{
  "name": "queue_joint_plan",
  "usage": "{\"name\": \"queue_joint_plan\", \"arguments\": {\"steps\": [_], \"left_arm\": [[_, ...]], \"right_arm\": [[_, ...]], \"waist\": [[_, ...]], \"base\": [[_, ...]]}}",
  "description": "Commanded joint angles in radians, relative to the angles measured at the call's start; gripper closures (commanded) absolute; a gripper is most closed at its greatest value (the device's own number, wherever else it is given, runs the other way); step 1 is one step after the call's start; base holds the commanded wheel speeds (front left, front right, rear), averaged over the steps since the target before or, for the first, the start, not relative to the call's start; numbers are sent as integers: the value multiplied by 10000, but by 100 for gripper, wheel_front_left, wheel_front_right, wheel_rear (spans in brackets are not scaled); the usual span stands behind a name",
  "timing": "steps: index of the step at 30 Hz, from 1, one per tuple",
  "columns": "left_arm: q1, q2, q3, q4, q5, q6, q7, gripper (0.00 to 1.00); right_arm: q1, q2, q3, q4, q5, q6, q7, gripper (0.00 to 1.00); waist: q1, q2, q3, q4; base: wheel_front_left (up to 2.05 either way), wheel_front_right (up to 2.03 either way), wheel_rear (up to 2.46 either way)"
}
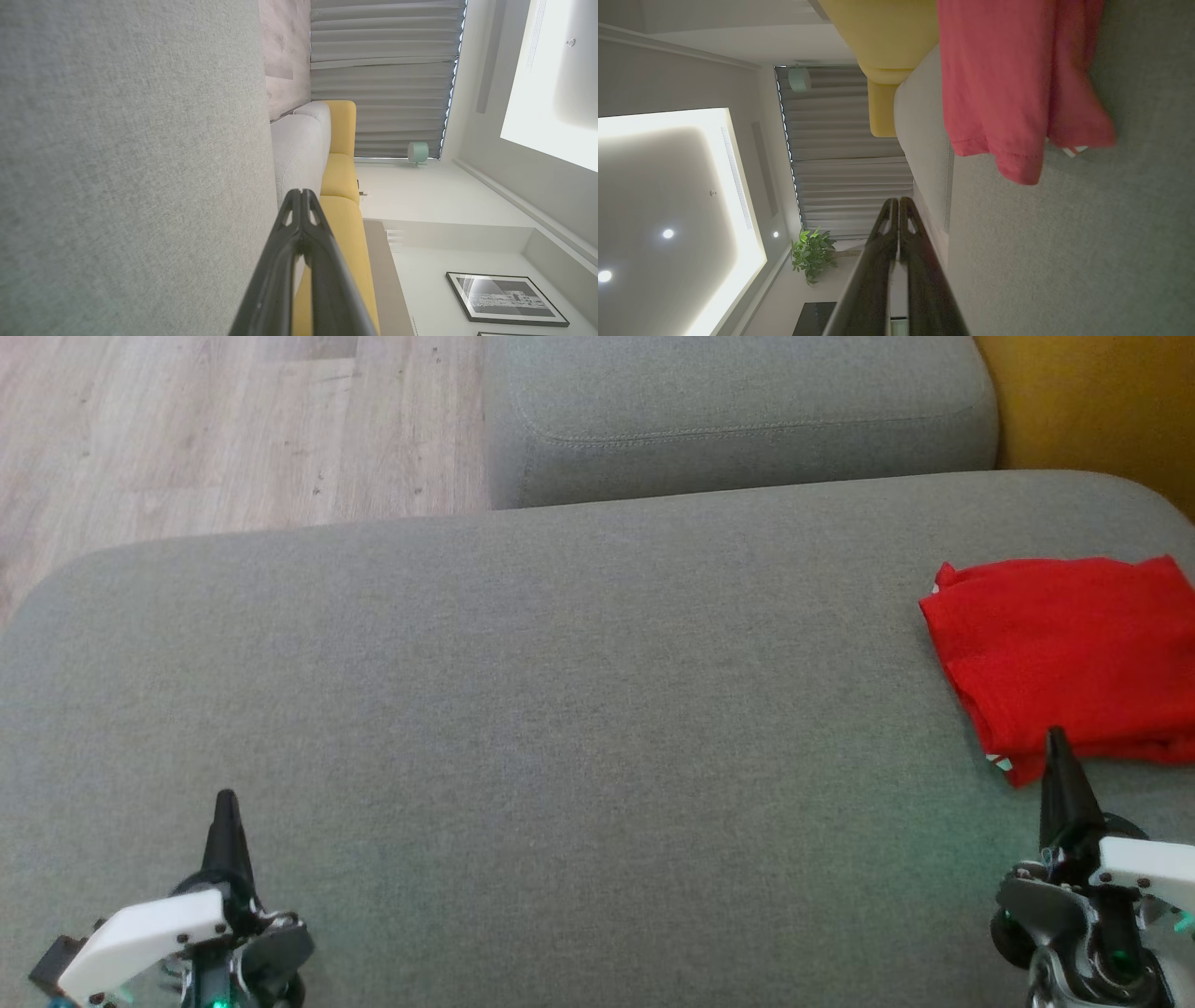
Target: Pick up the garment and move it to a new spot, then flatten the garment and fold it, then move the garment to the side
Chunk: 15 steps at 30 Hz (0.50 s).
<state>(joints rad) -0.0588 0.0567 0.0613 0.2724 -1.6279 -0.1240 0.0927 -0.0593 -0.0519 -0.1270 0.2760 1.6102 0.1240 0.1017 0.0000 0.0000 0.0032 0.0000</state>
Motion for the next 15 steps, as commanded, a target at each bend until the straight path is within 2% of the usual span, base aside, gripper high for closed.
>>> {"name": "queue_joint_plan", "arguments": {"steps": [1, 15], "left_arm": [[-476, 72, 340, -279, 39, -67, 56, 100], [-478, 50, 371, -278, 65, -67, 81, 100]], "right_arm": [[-480, -35, 196, -316, 36, 67, 63, 100], [-481, -26, 183, -315, 25, 67, 74, 100]], "waist": [[0, 0, 0, 0], [0, 0, 0, 0]], "base": [[0, 0, 0], [0, 0, 0]]}}
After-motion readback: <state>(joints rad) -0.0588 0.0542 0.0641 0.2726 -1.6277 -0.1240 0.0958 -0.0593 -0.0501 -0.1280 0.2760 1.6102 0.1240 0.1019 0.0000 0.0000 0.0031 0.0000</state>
